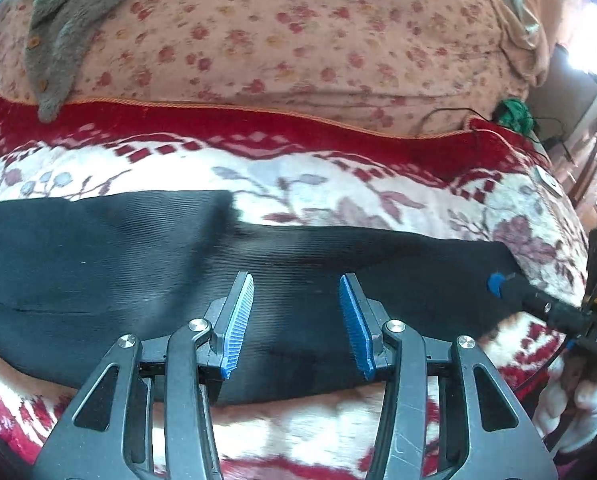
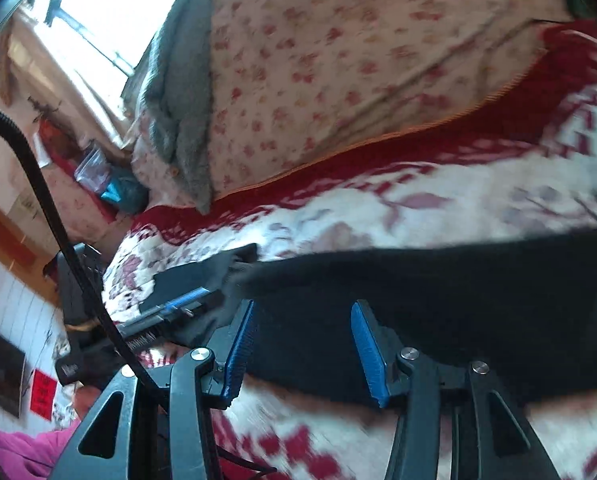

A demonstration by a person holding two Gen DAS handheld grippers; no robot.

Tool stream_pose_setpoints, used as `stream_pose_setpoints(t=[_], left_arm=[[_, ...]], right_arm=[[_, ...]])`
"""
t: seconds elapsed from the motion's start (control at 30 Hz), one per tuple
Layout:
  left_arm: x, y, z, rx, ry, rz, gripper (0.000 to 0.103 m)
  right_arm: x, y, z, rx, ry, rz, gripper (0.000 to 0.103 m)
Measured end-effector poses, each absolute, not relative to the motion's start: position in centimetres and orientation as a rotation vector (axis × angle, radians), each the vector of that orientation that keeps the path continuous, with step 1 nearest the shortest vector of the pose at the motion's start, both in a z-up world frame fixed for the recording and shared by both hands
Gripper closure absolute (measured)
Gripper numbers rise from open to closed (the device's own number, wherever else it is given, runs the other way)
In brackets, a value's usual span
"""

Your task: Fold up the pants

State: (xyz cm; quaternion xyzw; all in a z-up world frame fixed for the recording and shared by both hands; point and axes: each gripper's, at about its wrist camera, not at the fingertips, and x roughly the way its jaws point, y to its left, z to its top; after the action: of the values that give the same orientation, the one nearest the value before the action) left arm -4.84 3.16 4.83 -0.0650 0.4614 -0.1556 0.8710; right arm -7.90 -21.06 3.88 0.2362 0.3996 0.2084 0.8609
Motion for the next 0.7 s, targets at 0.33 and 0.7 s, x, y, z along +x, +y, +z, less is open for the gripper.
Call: stream_pose_setpoints(t=[0.33, 0.7], left_arm=[[-5.1, -2.0, 5.6, -0.121, 0.999, -0.463, 0.058], [-3.4, -8.1, 5.3, -0.099, 1.058, -0.604, 0.058]], right_arm=[[-14.1, -28.1, 1.9, 0.601, 0.856, 0.235, 0.054], [-15.1, -32.4, -0.5, 0.735, 0.899, 0.114, 0.051]])
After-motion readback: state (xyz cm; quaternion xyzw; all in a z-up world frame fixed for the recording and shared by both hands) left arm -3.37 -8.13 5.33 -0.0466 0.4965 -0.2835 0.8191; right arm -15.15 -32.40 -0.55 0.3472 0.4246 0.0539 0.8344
